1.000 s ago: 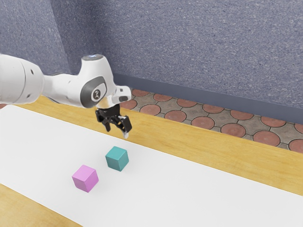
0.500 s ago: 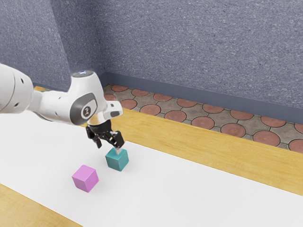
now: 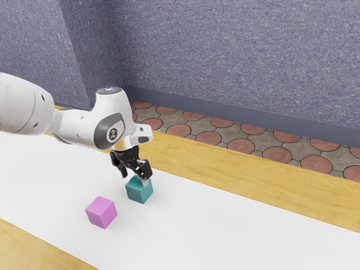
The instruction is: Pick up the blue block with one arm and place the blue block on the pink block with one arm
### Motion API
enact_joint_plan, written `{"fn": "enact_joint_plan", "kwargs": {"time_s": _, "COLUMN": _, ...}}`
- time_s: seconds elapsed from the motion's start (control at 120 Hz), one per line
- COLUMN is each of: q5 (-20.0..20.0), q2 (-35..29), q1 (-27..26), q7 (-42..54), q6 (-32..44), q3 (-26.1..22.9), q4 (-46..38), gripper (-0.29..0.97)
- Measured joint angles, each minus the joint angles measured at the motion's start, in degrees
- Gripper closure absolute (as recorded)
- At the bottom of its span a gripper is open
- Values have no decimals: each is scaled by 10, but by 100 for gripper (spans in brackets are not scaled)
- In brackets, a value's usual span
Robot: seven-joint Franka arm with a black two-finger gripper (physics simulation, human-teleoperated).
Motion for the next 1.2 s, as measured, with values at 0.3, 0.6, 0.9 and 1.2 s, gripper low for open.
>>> {"fn": "enact_joint_plan", "kwargs": {"time_s": 0.3, "q5": -2, "q2": 13, "q1": 0, "q7": -16, "q6": 0, "q3": 0, "q4": 0, "gripper": 0}}
{"fn": "enact_joint_plan", "kwargs": {"time_s": 0.6, "q5": -2, "q2": 26, "q1": -9, "q7": -28, "q6": 3, "q3": 1, "q4": 0, "gripper": 0}}
{"fn": "enact_joint_plan", "kwargs": {"time_s": 0.9, "q5": 3, "q2": 32, "q1": -13, "q7": -28, "q6": 3, "q3": 2, "q4": 0, "gripper": 2}}
{"fn": "enact_joint_plan", "kwargs": {"time_s": 1.2, "q5": 4, "q2": 31, "q1": -13, "q7": -21, "q6": 3, "q3": 3, "q4": 0, "gripper": 21}}
